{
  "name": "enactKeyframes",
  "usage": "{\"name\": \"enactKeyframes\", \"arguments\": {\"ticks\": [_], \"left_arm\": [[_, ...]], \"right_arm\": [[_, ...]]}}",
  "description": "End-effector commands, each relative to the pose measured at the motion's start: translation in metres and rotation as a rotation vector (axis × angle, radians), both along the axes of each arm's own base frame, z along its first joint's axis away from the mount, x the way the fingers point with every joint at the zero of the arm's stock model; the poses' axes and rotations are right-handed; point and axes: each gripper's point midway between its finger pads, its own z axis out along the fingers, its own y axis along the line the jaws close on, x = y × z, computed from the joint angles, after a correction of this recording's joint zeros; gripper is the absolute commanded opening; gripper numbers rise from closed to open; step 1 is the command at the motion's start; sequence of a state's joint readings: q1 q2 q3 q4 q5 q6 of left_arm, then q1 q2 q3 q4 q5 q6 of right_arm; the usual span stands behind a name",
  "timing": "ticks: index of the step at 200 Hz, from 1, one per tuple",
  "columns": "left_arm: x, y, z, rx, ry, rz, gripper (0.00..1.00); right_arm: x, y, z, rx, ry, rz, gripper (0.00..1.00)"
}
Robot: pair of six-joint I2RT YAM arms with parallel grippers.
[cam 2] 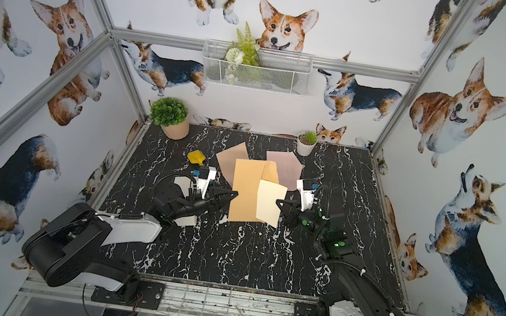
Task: Take the letter paper out of the envelope
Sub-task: Take out the letter paper from the envelope, then place the letter paper at the center of the board.
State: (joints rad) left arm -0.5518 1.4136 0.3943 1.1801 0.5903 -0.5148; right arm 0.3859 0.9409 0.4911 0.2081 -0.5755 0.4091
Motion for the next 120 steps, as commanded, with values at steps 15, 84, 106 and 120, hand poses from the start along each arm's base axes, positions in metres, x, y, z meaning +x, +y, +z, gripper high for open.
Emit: {"name": "enactKeyframes", "arguments": {"ticks": [15,84,106,120], "left_arm": [[0.018,0.027,-0.009,0.066,-0.008,0.210,0.00],[0.030,0.090,-0.013,0.210,-0.002,0.565,0.00],[0.029,0.091,-0.011,0.206,-0.011,0.571,0.00],[0.028,0.089,-0.011,0.199,-0.014,0.560,0.00]], "right_arm": [[0.000,-0.012,-0.004,-0.083,0.014,-0.043,0.00],[-0.013,-0.016,-0.044,-0.222,0.438,-0.037,0.00],[-0.019,0.006,-0.054,-0.096,0.477,0.016,0.00],[-0.026,0.020,-0.067,-0.118,0.505,0.045,0.00]]}}
